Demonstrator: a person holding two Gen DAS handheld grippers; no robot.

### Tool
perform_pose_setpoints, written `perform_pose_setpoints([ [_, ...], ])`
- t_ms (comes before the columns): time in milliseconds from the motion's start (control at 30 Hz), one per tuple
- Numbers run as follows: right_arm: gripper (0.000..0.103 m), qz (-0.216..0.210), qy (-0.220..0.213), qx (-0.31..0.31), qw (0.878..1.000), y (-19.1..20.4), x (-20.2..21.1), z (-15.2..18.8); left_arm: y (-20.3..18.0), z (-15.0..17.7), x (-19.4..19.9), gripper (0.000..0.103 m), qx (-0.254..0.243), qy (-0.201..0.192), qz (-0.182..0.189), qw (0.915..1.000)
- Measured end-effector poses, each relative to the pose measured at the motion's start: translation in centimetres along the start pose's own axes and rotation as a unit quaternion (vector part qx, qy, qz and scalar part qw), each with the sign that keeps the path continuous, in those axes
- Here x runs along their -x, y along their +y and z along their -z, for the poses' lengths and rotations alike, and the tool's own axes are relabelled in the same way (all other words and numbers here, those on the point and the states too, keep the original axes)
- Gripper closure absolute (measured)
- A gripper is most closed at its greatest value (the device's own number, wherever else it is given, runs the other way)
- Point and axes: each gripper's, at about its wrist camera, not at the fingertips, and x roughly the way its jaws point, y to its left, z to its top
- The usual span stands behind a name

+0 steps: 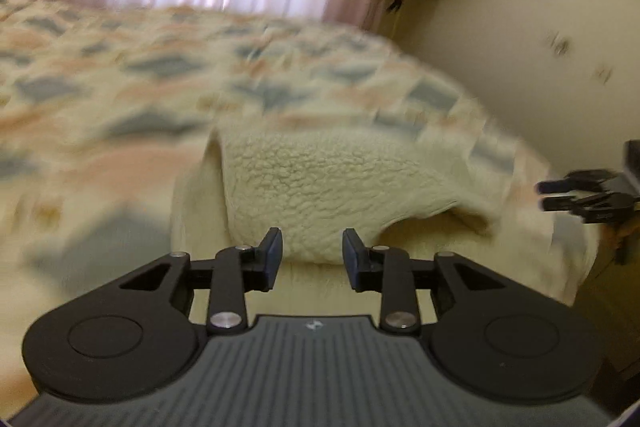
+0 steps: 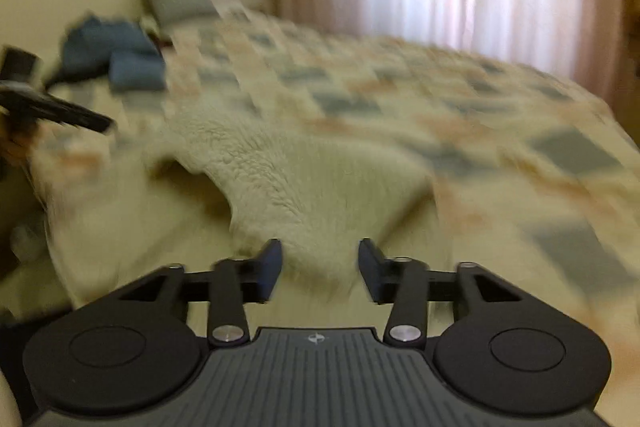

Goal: Fold clothes

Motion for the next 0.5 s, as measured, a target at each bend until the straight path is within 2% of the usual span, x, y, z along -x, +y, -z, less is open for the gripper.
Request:
perform_pose_setpoints([
  [33, 0.057, 0.016, 0.009, -0.001, 1.000, 1.2, 0.5, 1.3, -0.8, 1.5, 0.4, 0.074, -0.005, 0.010, -0.017, 0.9998],
  [133, 0.057, 0.069, 0.022, 0.030, 0.997, 4.3, 1.7, 3.3, -3.8, 3.8, 0.3, 0.074, -0.093, 0.038, -0.081, 0.9916],
  [167, 0.057, 0.089, 0.025, 0.054, 0.994, 5.2, 1.6, 3.4, -5.1, 4.0, -0.3, 0.074, -0.150, 0.041, -0.107, 0.9820],
  [200, 0.057, 0.108, 0.027, 0.079, 0.991, 6.0, 1.5, 3.5, -6.4, 4.2, -0.8, 0.074, -0.205, 0.044, -0.132, 0.9689],
  [267, 0.057, 0.138, 0.028, 0.137, 0.980, 7.2, 0.6, 3.1, -8.1, 4.1, -2.2, 0.072, -0.289, 0.034, -0.157, 0.9437],
  [300, 0.057, 0.149, 0.029, 0.165, 0.975, 7.7, 0.1, 2.9, -8.7, 4.0, -2.9, 0.068, -0.327, 0.029, -0.165, 0.9301],
  [367, 0.057, 0.156, 0.028, 0.210, 0.965, 8.3, -1.3, 2.6, -9.2, 4.4, -4.9, 0.066, -0.409, 0.028, -0.181, 0.8941],
  [433, 0.057, 0.160, 0.030, 0.253, 0.954, 8.8, -2.9, 2.4, -9.7, 4.8, -6.8, 0.065, -0.488, 0.026, -0.195, 0.8506],
  [500, 0.058, 0.161, 0.032, 0.295, 0.941, 9.2, -4.5, 2.3, -9.5, 5.5, -8.7, 0.064, -0.559, 0.028, -0.205, 0.8031],
])
